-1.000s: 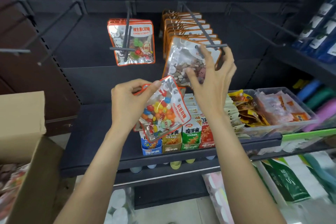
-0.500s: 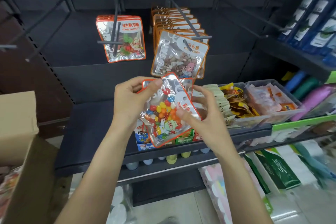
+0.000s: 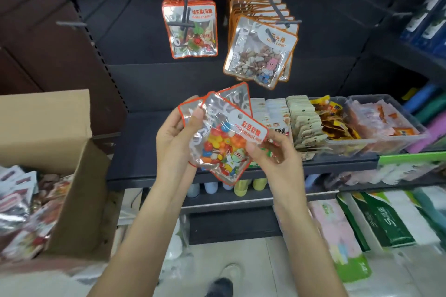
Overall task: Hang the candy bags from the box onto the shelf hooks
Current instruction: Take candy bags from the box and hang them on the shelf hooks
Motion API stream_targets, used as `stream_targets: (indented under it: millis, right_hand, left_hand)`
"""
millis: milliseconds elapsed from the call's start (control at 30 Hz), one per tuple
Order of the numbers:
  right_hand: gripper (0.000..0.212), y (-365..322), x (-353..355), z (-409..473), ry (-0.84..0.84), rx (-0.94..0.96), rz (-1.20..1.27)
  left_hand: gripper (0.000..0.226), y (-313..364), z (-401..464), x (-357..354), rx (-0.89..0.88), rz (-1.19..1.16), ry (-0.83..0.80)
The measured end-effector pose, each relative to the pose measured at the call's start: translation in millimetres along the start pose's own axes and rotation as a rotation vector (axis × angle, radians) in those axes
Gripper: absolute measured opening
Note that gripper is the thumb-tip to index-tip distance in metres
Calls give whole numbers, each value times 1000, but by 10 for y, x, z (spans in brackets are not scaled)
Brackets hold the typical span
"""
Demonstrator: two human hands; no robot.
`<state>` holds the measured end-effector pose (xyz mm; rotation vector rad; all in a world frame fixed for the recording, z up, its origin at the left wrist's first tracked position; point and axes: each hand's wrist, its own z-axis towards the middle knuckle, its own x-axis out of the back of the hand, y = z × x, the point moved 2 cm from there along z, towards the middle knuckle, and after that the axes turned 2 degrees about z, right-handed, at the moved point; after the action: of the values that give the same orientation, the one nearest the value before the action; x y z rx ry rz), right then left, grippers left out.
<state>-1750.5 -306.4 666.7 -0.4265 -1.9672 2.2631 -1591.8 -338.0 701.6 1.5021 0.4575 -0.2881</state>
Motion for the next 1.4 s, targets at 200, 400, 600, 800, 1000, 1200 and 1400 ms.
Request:
stream_targets:
  millis: [200, 400, 600, 800, 1000, 1200, 1400]
  right_hand:
    - [35, 93, -237, -258, 19, 11, -151]
    - [24, -330, -422, -39, -37, 331, -235]
    - [38, -634, -800, 573, -152, 488, -288]
    - [27, -610, -991, 1040, -124, 526, -404]
    - [31, -588, -1060, 1256, -119, 565, -590]
    - [31, -554, -983, 1243, -88, 678, -649]
    - [31, -528, -1012, 1275, -84, 689, -719]
  left_hand:
    - [6, 15, -272, 253, -204, 252, 171]
    - [17, 258, -253, 427, -499, 689, 177]
    - [17, 579, 105, 522, -515, 787, 225]
    - [15, 643, 631, 453, -520, 830, 208]
    - [13, 603, 943, 495, -480, 787, 125]
    - [13, 528, 1046, 528, -506, 746, 37]
    - [16, 491, 1156, 575, -502, 731, 19]
